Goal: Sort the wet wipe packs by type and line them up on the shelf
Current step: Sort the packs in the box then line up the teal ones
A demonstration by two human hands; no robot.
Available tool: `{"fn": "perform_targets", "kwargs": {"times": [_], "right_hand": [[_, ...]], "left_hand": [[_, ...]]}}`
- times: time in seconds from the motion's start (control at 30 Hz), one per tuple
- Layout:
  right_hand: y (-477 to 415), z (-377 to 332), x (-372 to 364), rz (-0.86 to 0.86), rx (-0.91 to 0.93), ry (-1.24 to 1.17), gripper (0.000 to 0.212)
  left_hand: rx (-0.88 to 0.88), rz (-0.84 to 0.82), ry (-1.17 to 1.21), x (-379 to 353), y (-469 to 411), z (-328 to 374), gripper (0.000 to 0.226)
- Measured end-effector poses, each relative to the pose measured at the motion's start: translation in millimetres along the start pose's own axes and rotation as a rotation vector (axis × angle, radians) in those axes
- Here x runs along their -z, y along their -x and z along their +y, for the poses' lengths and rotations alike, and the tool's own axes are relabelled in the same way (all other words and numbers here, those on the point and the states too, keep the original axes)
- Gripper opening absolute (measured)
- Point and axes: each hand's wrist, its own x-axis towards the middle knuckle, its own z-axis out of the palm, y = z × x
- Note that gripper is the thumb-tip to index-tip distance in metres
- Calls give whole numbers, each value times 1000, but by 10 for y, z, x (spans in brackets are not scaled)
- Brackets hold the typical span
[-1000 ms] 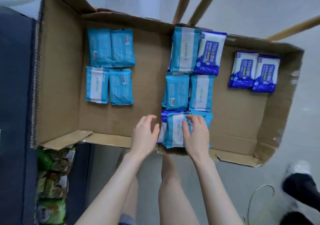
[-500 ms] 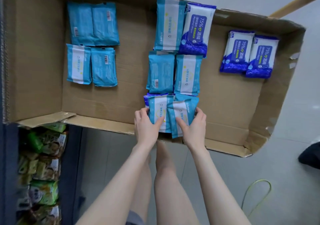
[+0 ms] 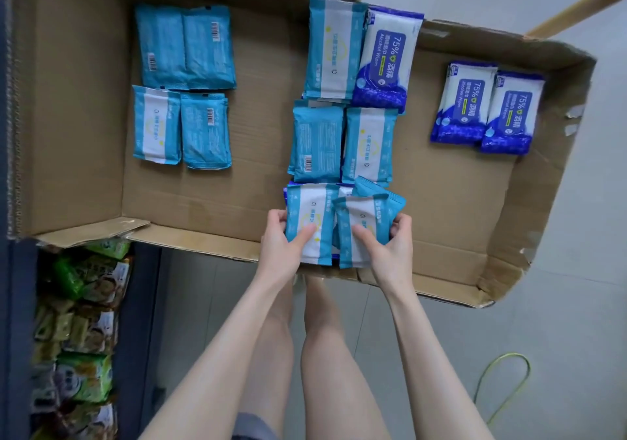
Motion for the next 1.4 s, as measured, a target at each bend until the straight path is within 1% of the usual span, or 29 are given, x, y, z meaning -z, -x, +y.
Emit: {"fn": "perform_targets", "kwargs": {"times": [0.1, 0.2, 0.3, 0.4, 0.47, 0.6, 0.7, 0.8, 0.87, 0.97, 1.0, 1.07, 1.13, 1.23, 1.33, 1.4], "right_hand": [[60, -99, -67, -85, -9, -138, 24], [105, -213, -266, -165, -6, -195, 25], [114, -312, -583, -244, -32, -147, 23], [99, -358, -1013, -296, -71, -50, 22], [108, -377, -1343, -311, -79, -19, 22], [139, -360, -2060, -326, -86, 4, 30], [134, -255, -2550, -319, -107, 63, 32], [109, -145, -2872, -282, -146, 118, 32], [86, -103, -2993, -236, -135, 265, 37], [96, -63, -3094, -164, -35, 586, 48], [114, -66, -3115, -152, -8, 653, 53], [149, -101, -3134, -132, 23, 709, 62], [155, -136, -3139, -130, 40, 768, 67], [157, -211, -3116, -161, 37, 896, 64], [165, -321, -3021, -175, 69, 957, 48], [200, -392, -2920, -185, 120, 953, 41]], "left_hand": [[33, -31, 203, 151, 88, 62, 22], [66, -28, 294, 368, 121, 76, 12], [74, 18, 308, 673, 37, 74, 7], [62, 45, 267, 1044, -110, 43, 5], [55, 68, 239, 1320, -234, -3, 8], [15, 59, 54, 1922, -604, -96, 19], [3, 35, -77, 2330, -911, -202, 29], [49, -10, -229, 2611, -1221, -359, 36], [87, -17, -321, 2687, -1395, -428, 36], [116, 13, -543, 2700, -1535, -409, 30], [120, 24, -604, 2690, -1553, -391, 31], [116, 41, -669, 2677, -1557, -370, 34], [94, 33, -708, 2677, -1535, -363, 37], [47, 0, -724, 2705, -1465, -343, 39], [-5, -9, -763, 2720, -1333, -289, 42], [-79, 1, -807, 2705, -1208, -232, 45]]}}
